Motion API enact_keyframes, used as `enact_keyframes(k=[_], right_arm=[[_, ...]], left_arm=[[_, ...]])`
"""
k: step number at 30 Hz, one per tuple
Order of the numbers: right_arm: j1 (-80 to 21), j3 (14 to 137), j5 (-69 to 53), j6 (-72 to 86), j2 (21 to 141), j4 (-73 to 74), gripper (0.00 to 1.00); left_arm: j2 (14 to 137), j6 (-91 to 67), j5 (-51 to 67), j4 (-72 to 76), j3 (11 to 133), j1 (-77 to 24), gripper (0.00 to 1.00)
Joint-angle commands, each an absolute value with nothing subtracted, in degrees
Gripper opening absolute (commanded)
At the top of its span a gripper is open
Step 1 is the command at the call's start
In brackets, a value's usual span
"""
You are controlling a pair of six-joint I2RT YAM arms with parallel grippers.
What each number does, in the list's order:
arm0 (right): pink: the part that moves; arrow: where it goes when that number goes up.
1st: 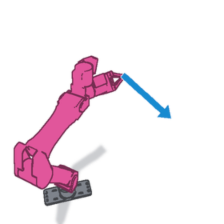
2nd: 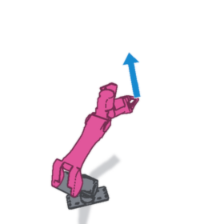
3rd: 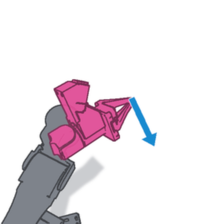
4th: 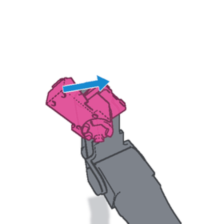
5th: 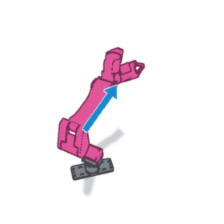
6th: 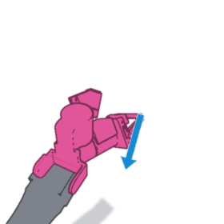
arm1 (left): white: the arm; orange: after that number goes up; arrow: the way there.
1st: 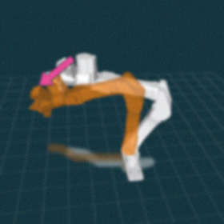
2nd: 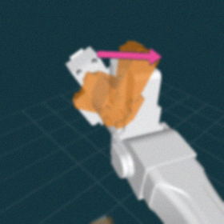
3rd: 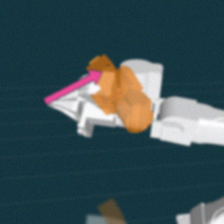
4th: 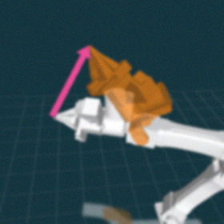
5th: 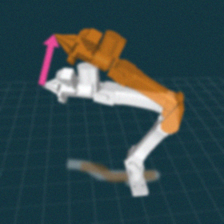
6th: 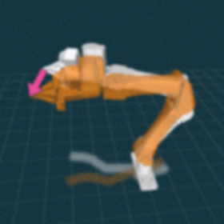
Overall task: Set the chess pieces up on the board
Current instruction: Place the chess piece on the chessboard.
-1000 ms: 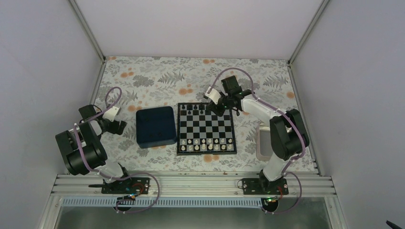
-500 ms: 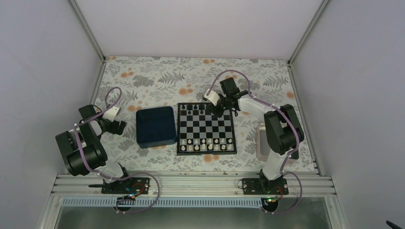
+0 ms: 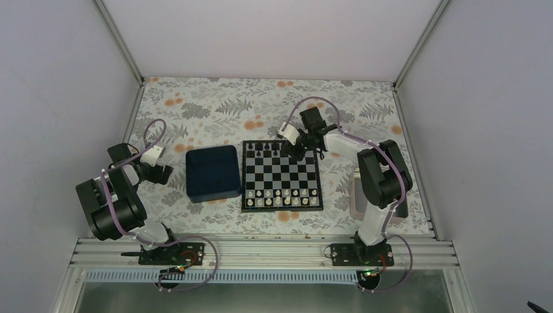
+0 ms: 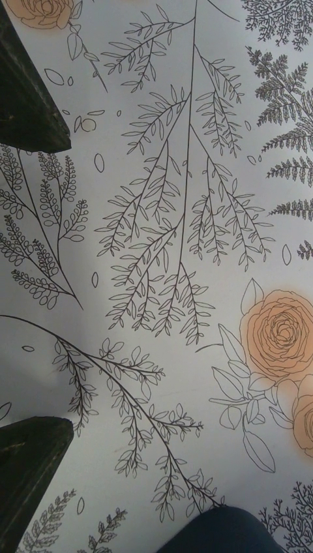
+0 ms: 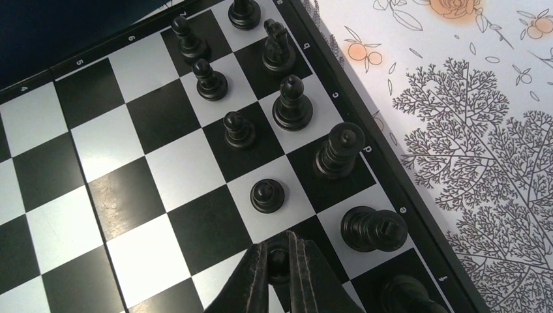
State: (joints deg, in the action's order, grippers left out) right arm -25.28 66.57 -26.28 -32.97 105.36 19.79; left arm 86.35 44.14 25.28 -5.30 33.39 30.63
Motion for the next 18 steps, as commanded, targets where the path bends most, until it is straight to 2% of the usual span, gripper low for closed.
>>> enact_keyframes(k=[1,18], right_arm=[[-24.4,65.7,-27.2,-34.1,107.0,18.4,0.06],[-23.8,66.1,-27.5,-34.3,109.2,18.0,0.07]], left_arm=[[86.2,44.5,26.4,-5.6,33.2,30.8,1.00],[86.7,44.6,26.4,-5.6,33.2,30.8,1.00]])
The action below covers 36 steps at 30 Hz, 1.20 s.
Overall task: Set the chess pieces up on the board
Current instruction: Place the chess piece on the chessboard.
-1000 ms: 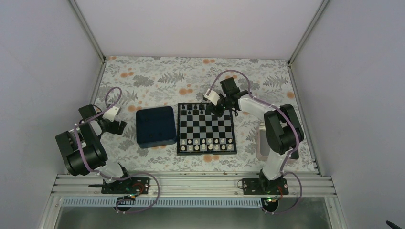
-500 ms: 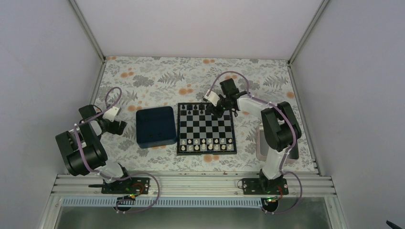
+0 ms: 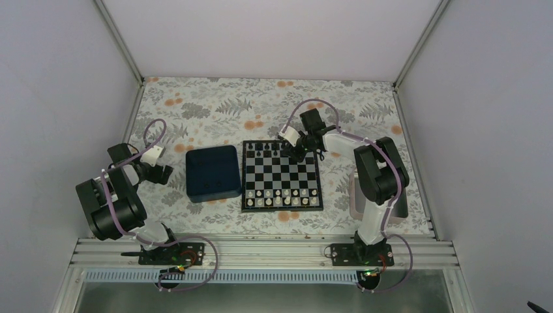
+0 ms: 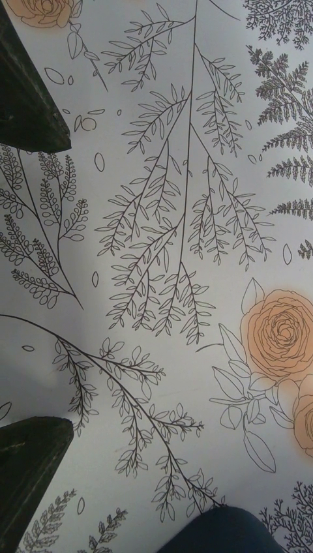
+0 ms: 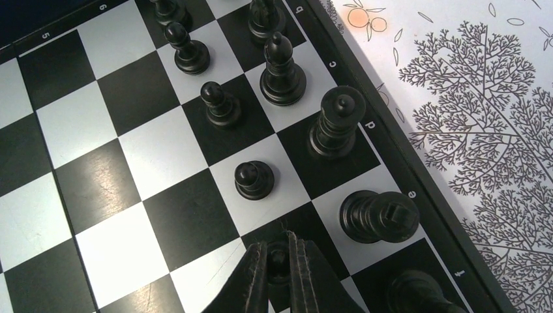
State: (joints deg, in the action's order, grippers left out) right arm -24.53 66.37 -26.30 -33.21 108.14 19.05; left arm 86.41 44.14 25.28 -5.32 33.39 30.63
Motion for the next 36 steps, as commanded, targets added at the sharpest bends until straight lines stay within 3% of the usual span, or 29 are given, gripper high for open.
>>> enact_keyframes(k=[1,13,24,31,36], right_arm=[[-23.8,66.2,-27.5,-34.3,109.3,18.0,0.07],[-23.7,66.4,-27.3,-34.5,109.9,18.0,0.10],[-23.8,67.1,-28.5,-34.5,105.1,20.3,0.22],[-25.6,73.4,-28.9,-34.1,101.7,26.0,0.24],[-32.5,82.8,-28.0,-32.7,102.5,29.0,0.27]], left_arm=[[86.7,44.6,26.4,-5.6,33.2,30.8,1.00],[86.7,44.6,26.2,-5.5,33.1,30.8,1.00],[86.6,44.7,26.2,-5.4,33.2,30.8,1.00],[86.1,44.7,26.4,-5.8,33.1,30.8,1.00],[86.0,44.9,27.0,-6.2,33.2,30.8,1.00]])
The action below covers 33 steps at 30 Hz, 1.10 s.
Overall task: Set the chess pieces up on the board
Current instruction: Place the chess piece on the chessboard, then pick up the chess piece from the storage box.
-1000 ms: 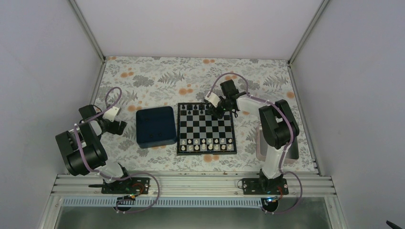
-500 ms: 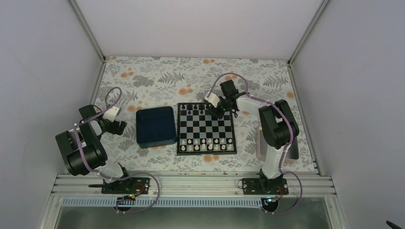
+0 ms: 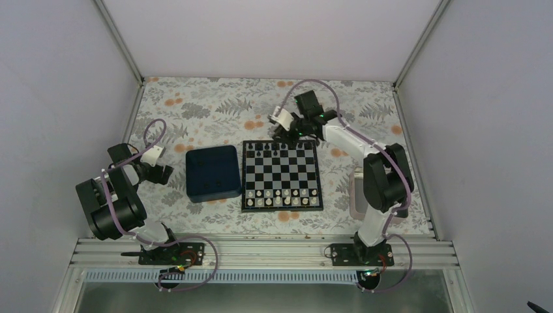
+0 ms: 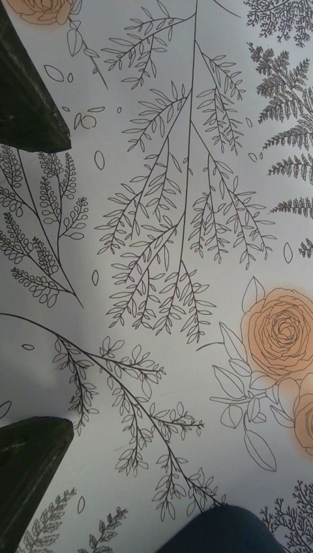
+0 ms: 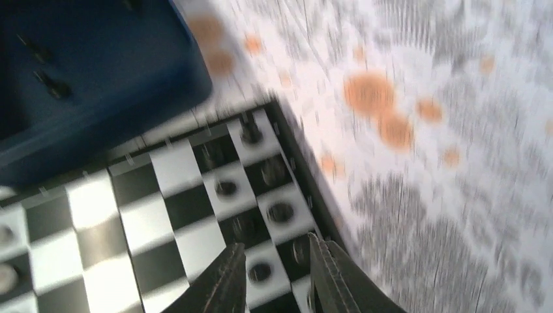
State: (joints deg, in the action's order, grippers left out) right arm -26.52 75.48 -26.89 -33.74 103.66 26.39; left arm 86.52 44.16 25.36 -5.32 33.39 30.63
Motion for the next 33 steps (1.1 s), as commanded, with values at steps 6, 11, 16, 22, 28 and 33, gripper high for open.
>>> enact_keyframes(k=[6,11,16,22,28,33], right_arm=[[-43.4,98.2,-25.5,-30.5,113.7,31.8,0.36],[-49.7,108.1,-25.2,-28.9,123.9,31.8,0.39],[-53.3,111.2,-25.6,-27.8,129.8,27.2,0.44],[-55.6,115.0,-23.8,-27.8,136.8,24.6,0.45],[-56.0,117.4,-21.4,-27.2,141.5,21.3,0.48],[-56.2,118.2,-17.9,-27.7,143.7,18.6,0.51]], left_arm=[[85.7,45.0,26.7,-6.0,33.1,30.8,1.00],[85.8,45.1,28.1,-6.5,33.2,30.6,1.00],[85.8,45.1,28.2,-6.2,33.1,30.5,1.00],[85.6,45.3,28.2,-6.2,33.0,30.6,1.00],[86.0,45.4,28.3,-6.1,32.9,30.6,1.00],[86.0,45.4,28.6,-6.0,32.8,30.5,1.00]])
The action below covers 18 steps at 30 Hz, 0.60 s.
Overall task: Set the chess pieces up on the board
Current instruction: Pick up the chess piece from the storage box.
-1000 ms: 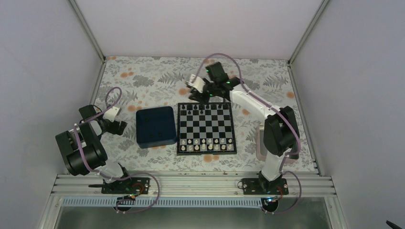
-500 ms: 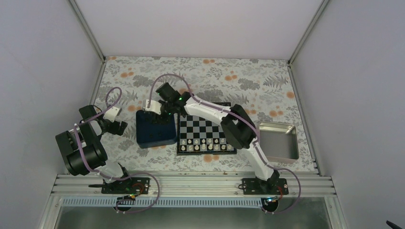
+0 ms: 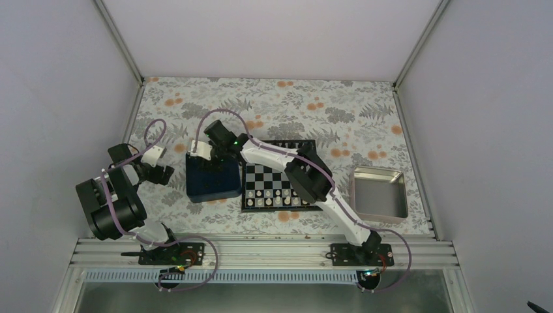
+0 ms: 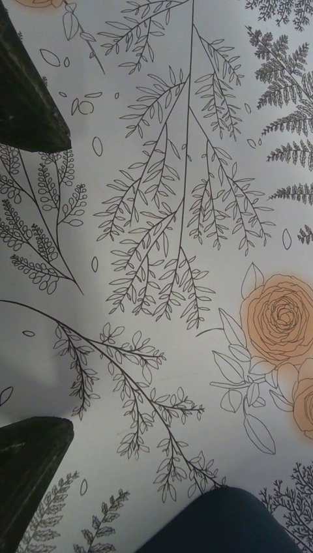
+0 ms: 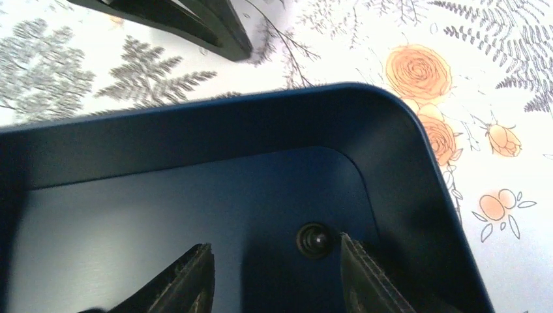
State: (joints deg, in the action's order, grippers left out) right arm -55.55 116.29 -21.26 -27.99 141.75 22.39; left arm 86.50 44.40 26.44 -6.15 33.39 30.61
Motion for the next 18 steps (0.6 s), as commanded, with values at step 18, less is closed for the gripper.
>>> enact_keyframes(k=[18], right_arm=[[-56.3,120.1,-17.0,-27.7,147.6,16.5,0.36]], left_arm=[[87.9,45.9,28.7,-6.1,33.1,30.6,1.00]])
